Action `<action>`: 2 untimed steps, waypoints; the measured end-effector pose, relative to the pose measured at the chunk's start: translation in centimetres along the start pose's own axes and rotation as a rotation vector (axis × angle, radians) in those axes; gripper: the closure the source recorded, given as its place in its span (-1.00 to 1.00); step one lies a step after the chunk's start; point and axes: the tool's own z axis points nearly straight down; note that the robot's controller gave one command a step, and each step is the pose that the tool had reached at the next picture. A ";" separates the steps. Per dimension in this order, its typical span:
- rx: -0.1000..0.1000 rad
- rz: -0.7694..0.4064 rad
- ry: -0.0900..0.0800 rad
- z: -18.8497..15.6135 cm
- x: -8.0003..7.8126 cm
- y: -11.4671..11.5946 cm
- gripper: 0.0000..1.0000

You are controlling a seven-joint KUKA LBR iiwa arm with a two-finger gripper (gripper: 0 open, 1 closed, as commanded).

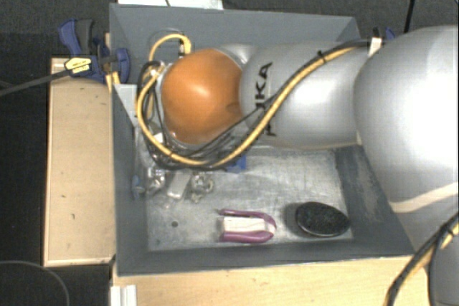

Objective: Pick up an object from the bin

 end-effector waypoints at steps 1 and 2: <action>0.008 -0.439 0.008 0.9 -1.1 -1.8 -1.00; 0.002 -0.431 0.008 1.2 -1.0 -1.6 1.00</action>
Offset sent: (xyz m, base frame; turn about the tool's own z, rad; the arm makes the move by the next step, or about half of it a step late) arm 0.0161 0.0103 -0.0128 -0.4394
